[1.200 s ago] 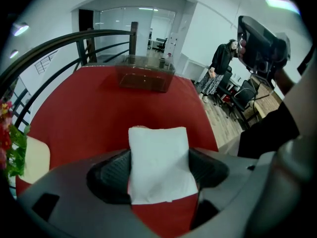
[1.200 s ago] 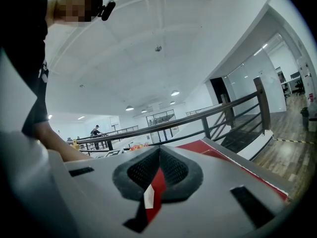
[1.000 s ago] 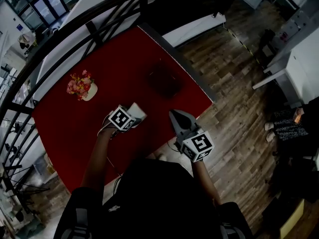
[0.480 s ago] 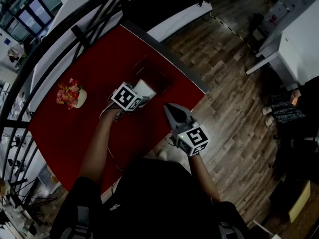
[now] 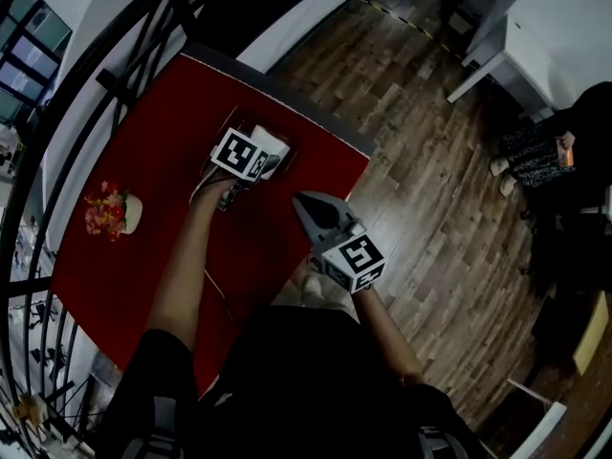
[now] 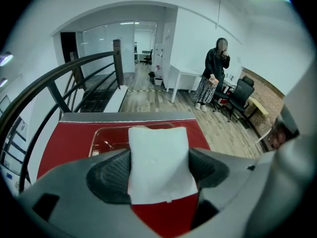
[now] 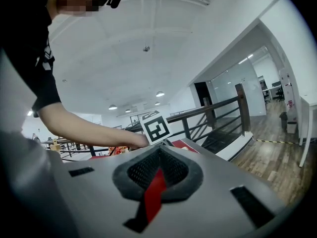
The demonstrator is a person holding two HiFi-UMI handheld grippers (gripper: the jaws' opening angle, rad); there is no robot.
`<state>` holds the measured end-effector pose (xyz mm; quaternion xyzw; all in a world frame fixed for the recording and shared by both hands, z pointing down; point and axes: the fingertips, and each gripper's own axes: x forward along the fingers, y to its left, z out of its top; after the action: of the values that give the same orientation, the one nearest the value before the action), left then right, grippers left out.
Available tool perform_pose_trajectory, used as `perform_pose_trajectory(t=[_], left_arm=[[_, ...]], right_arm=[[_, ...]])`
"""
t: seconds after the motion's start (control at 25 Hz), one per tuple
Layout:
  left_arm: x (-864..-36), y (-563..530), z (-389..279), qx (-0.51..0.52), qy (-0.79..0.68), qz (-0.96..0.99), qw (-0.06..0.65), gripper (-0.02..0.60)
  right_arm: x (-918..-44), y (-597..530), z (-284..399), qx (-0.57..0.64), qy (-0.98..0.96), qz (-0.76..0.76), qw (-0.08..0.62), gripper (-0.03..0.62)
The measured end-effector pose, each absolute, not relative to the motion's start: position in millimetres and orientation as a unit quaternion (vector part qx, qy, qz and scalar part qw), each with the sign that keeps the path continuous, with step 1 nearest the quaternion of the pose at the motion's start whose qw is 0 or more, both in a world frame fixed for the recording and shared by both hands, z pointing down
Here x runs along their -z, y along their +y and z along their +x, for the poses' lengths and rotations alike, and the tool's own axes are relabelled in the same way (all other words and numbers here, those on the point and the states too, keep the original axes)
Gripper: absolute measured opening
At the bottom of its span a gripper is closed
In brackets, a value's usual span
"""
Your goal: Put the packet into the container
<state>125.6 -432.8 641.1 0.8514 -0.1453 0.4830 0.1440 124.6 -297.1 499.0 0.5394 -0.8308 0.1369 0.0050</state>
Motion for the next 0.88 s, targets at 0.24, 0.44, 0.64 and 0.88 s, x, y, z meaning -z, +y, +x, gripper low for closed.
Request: perform_pose_trajectory(t=[0.24,0.44,0.64,0.88], left_arm=[[-649.6,-446.9,150.5,-0.482,-0.156,0.848,0.154,0.367],[-666.6,-450.3,161.1,-0.497,-0.154,0.84,0.154,0.367],[-685.9,-451.5,164.2,-0.511,-0.147,0.835,0.145,0.367],[-692.1,-458.8,165.8,-0.498,-0.178,0.838,0.136,0.368]], right_arm=[[-506.5,-300.5,137.2,-0.142,-0.819,0.556,0.009,0.02],[-512.3,-299.9,143.6,-0.153,-0.813,0.561,0.011,0.02],[-515.6,-299.2,146.8,-0.154,-0.813,0.561,0.02,0.021],[-520.7,-295.4,146.9,-0.155,-0.817,0.555,0.032,0.02]])
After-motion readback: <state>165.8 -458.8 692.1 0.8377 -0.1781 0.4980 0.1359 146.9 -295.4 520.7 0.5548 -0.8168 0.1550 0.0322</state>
